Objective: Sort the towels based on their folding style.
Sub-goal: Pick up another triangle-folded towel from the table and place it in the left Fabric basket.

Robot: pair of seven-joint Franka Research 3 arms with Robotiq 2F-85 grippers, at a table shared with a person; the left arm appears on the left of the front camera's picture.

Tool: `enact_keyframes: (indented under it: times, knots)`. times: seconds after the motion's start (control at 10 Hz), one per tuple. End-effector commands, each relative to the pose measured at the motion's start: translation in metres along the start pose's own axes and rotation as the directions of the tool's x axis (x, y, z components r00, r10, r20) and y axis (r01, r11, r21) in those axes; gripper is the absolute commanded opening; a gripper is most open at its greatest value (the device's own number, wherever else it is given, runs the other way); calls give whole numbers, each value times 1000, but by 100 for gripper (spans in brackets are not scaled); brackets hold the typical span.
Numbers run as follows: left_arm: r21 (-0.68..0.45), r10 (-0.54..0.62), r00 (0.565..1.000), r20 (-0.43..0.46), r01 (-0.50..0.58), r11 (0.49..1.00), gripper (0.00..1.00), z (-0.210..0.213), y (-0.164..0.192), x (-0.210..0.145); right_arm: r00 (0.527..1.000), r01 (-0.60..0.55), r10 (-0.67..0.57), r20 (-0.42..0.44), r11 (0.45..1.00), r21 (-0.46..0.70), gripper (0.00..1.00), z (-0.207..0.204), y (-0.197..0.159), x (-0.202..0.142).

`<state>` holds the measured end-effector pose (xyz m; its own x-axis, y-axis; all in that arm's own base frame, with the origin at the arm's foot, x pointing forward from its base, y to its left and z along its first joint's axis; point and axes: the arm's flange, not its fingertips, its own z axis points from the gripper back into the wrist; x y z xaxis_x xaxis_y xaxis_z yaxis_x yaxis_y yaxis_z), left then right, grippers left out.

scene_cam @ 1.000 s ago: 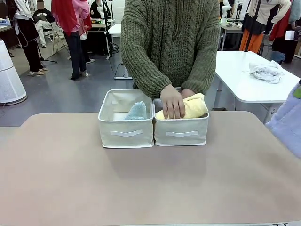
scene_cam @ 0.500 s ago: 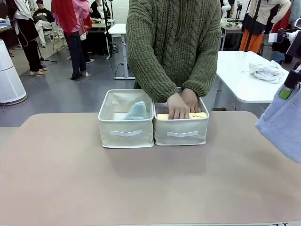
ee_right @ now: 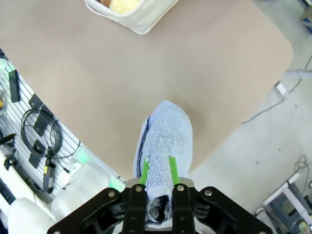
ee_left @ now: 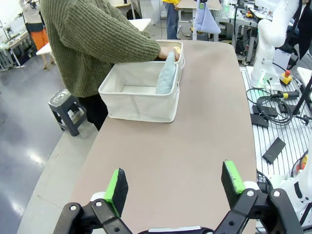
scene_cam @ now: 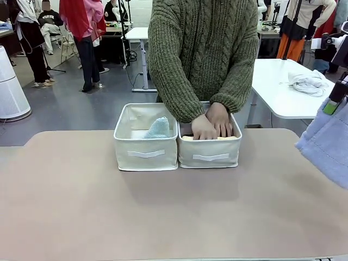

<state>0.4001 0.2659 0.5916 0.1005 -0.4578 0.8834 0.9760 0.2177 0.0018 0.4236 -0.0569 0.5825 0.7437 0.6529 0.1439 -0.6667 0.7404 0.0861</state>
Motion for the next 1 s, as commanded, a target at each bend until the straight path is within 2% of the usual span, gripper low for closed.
enact_keyframes:
  times: [0.0, 0.9]
  knots:
    - [6, 18, 1000, 9, -18, 1000, 100, 0, -3, 2, 1000, -13, 13, 2, 1000, 5, 2, 3, 0, -4]
    - [6, 18, 1000, 9, -18, 1000, 100, 0, -3, 2, 1000, -13, 13, 2, 1000, 5, 2, 3, 0, -4]
